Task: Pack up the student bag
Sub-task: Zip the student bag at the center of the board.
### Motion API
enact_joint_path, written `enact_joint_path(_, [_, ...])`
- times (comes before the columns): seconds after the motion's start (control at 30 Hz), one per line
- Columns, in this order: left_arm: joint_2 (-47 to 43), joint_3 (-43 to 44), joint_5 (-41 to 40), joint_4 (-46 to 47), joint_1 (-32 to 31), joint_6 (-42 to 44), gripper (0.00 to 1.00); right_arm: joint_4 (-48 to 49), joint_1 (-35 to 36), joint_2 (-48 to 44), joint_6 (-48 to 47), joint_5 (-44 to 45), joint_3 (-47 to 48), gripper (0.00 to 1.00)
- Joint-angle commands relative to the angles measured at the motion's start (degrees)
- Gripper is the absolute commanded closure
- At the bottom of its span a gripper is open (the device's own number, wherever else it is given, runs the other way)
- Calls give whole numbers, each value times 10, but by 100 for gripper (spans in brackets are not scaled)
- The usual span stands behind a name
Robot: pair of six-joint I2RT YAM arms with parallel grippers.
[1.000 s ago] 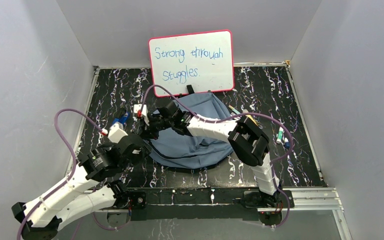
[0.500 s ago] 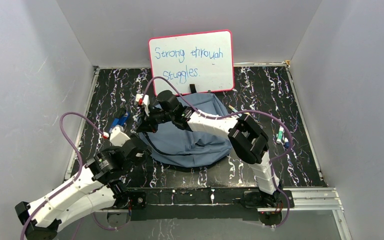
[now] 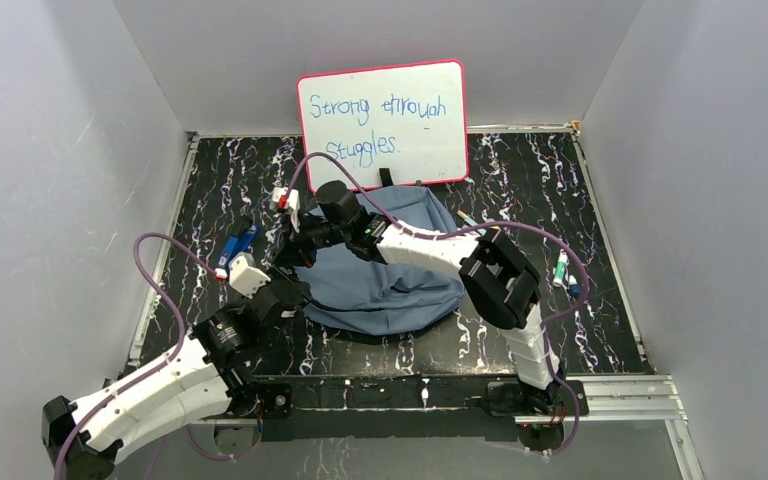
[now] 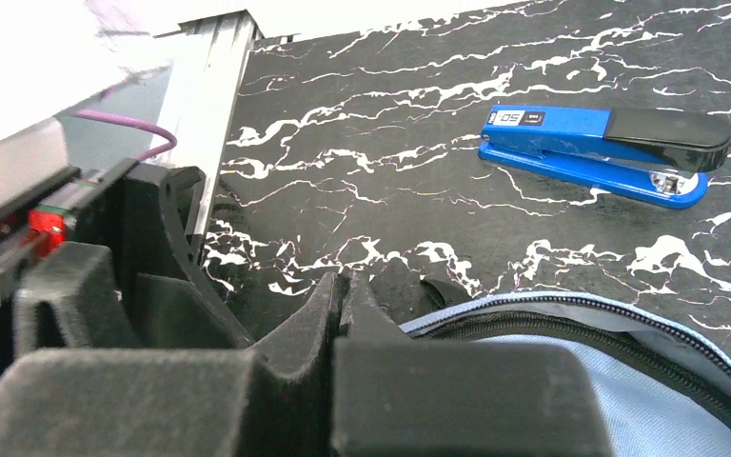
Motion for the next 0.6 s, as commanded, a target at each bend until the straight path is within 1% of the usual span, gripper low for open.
enact_joint_path(0.0, [-1,-24,-52,34,2,-26,63,47,-2,-47,11,-15,1,100])
enact_joint_path(0.1, [6,-34,-54,40,2,-28,81,42,-2,-47,13,-15,4,100])
enact_joint_path(0.17, [9,-35,-55,37,1,-25,96,40,-3,-46,9,-12,5,100])
enact_joint_path(0.2, [9,-34,-54,30,1,-25,100,40,-4,-46,5,-8,5,100])
enact_joint_path(0.4, [-13,-31,-27,-16,2,-23,100,56,-19,-41,1,66,2,100])
enact_joint_path(0.57, [-50,-48,9,-25,2,-24,100,109,-55,-16,47,82,23,100])
